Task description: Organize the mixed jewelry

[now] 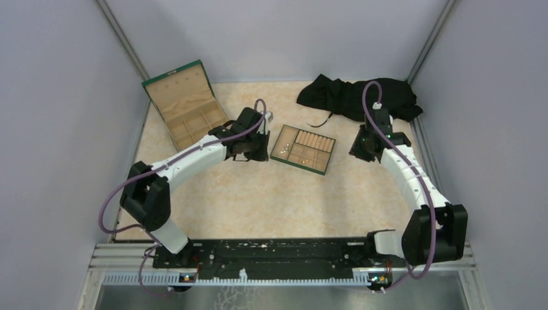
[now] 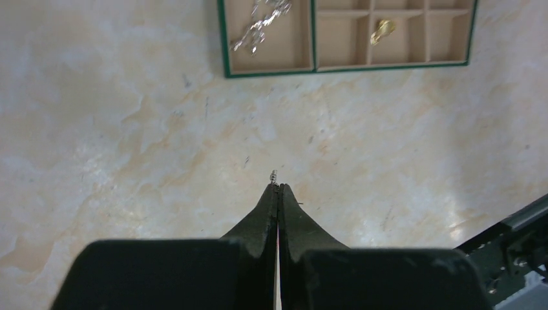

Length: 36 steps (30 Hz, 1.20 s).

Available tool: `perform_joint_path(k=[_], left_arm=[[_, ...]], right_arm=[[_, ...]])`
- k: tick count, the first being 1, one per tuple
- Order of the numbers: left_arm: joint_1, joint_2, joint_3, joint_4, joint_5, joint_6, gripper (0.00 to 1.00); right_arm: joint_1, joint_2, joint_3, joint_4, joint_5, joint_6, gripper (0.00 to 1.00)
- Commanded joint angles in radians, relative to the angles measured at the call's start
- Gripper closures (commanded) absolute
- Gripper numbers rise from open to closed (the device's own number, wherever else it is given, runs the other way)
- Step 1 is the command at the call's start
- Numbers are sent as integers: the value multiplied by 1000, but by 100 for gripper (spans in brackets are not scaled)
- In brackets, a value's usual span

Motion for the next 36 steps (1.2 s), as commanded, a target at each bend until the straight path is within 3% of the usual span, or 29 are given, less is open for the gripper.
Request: perform_joint_path(k=[1,13,26,29,34,36], left_arm=[[-20,93,128,50,70,-44,100],[-59,373,421,121,96,-79,100],[-59,547,558,124,56,-65,100],[-59,563,564,122,53,-61,93],[-59,563,565,114,35,-52,70],[-59,553,568,106,28,-44,67]], right_arm=[[-9,-65,-5,-13,40,1,74],[-8,-109,-18,-55,62,-13,74],[-8,-96,-10,-62,64,-18,74],[-9,-90,-4,-61,66,-18,74],[-9,-76,5,-57,66,-19,74],[-9,-71,9,-53,64,-19,74]])
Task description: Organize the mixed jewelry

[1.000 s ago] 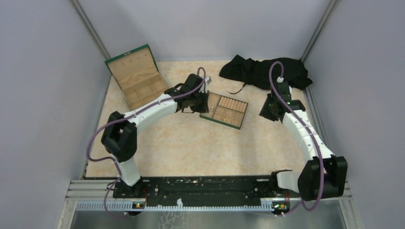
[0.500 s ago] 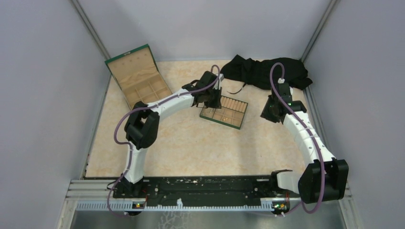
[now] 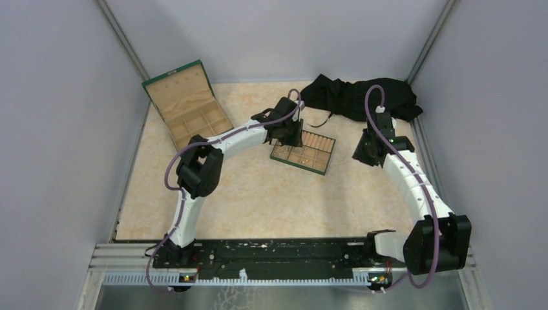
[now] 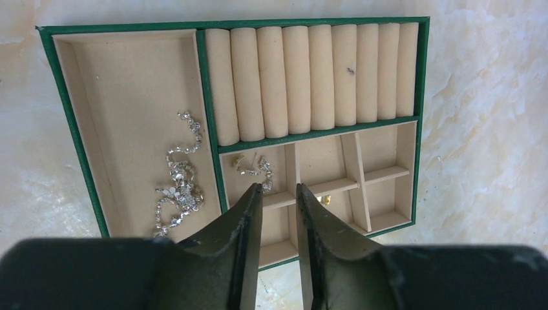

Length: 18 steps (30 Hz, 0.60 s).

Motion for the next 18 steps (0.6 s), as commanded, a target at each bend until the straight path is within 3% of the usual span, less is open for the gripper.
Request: perform_joint_path(k=[1,6,8,11,14,18], left_arm=[[-3,-11,40,-16,-30,22,67],[16,-142,32,-77,-31,31,67],[36,-226,-1,-101,-61,51,62],[91,-348,-66,-152,-119,81,55],[179,-447,-121,-238,-169,93,54],[278,-558,-192,-329,-343,104,53]], right_arm=[[-8,6,32,16,10,-14,74],[-9,24,44,30,4,-13,74],[-9,31,44,44,-6,-15,74],[-7,50,45,71,-32,-18,72],[-6,70,44,96,-56,-17,72],[1,101,48,128,-81,-8,72]])
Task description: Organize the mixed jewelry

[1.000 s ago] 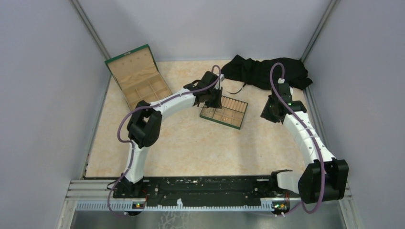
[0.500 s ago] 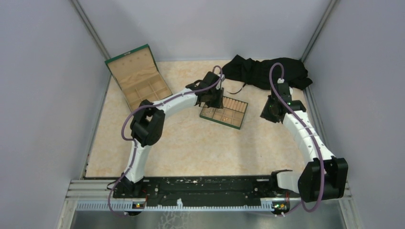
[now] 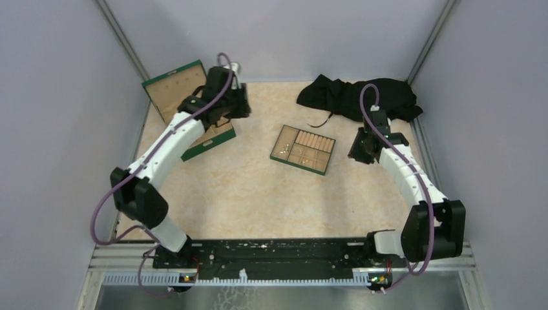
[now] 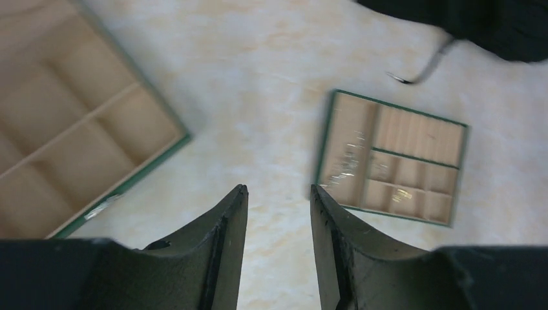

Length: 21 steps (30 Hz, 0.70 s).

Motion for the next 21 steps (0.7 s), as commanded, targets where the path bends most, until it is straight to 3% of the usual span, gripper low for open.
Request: perform_joint_path(k=[1,7,11,15,21], left_arm=[[97,-81,-95,-171,-217,23,52],[325,-194,-255,-188,-250,-37,50],[421,-225,-315,-181,-242,-42,49],[472,-263,-358,-186,-182,-43,49],[500,-311,-395,-173,-177,-43,48]], right_arm=[[6,29,48,75,-40,0,71],[60,77,78,86,-38,-16,67],[98,107,106,89,-24,-39,62],[126,162,155,75,-13,-64,56],[130,267,210,69,-36,-48,55]])
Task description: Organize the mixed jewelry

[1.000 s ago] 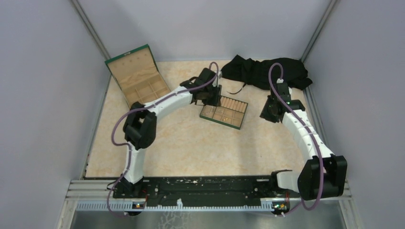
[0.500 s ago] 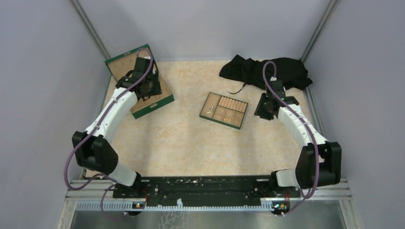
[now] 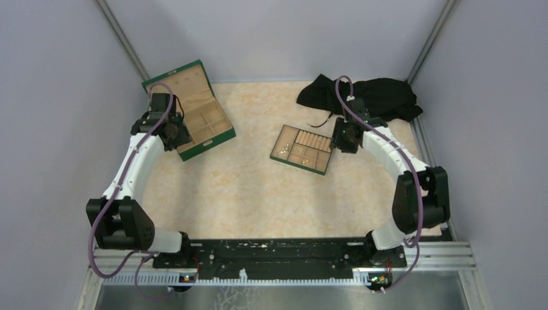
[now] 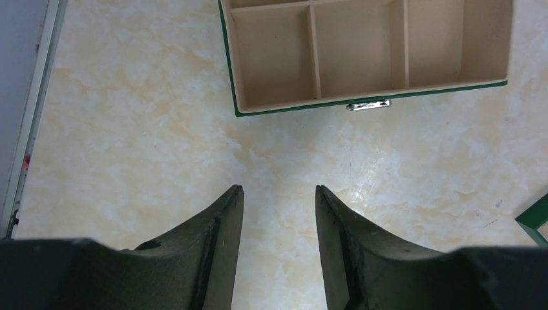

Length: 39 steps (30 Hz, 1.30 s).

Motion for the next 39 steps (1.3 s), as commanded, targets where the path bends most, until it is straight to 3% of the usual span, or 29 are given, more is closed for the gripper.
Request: perform_joint_path(k=[1,11,22,25,32,39], left_arm=[[23,-34,-3,9,29,-10,49],[36,-43,1,-12,39,-6,48],[147,-45,-73,28,71,-17,48],[178,-32,-100,69,108,-22,47],[194,49,-99,150,166,-43,43],[194,106,-108,198,159,-37,44]], right_arm=[[10,71,68,14,-9,4,55],[31,187,26,91,-6,60,54],[63,296,26,120,44,114,59],[67,306,20,121,57,134,68],[68,273,11,98,103,140,100],[68,148,-35,63,139,121,100]])
